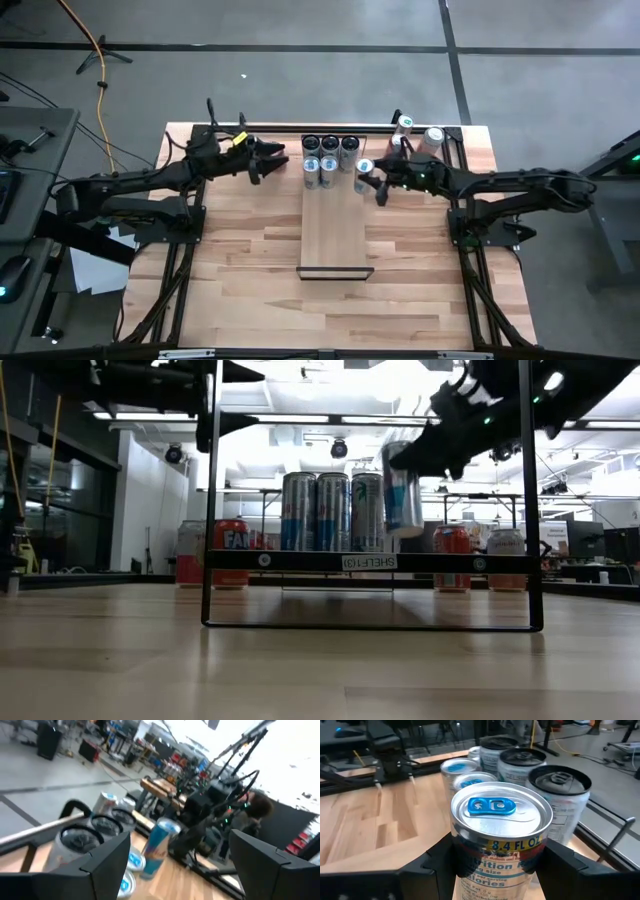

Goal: Place canned beverage on shelf
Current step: Put the bottom blue soda can on the shelf aligned with the other blue soda can, then put the blue soda can on the shelf aligned with the other blue soda can

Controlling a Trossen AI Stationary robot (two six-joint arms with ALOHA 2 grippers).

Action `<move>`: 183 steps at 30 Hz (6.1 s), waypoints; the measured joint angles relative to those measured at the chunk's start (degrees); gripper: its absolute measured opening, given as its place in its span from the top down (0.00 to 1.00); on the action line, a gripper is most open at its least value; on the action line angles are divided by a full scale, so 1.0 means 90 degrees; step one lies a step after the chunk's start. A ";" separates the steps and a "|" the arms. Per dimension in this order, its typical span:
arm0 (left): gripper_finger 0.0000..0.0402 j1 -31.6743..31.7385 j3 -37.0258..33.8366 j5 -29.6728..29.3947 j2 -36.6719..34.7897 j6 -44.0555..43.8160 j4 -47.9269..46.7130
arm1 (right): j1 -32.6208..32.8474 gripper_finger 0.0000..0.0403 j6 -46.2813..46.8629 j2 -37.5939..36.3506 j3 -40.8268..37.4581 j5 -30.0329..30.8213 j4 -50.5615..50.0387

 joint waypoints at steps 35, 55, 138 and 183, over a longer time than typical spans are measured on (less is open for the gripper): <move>0.26 -0.0012 0.0000 -0.0369 0.0002 -0.0289 0.0476 | -0.0402 0.44 -0.0571 0.2193 0.0015 -0.0524 0.2348; 0.26 -0.0012 0.0001 -0.0362 0.0002 -0.0284 0.0471 | -0.0402 0.44 -0.0399 0.2186 0.0017 -0.0527 0.2319; 0.26 0.0016 0.0005 -0.0070 0.0005 -0.0286 0.0496 | -0.1495 0.24 0.3898 -0.0986 0.2977 0.1986 -0.5200; 0.26 0.0070 0.0005 0.0005 0.0002 -0.0180 0.0462 | -0.4332 0.24 0.4374 0.3711 0.4760 0.0980 -0.6978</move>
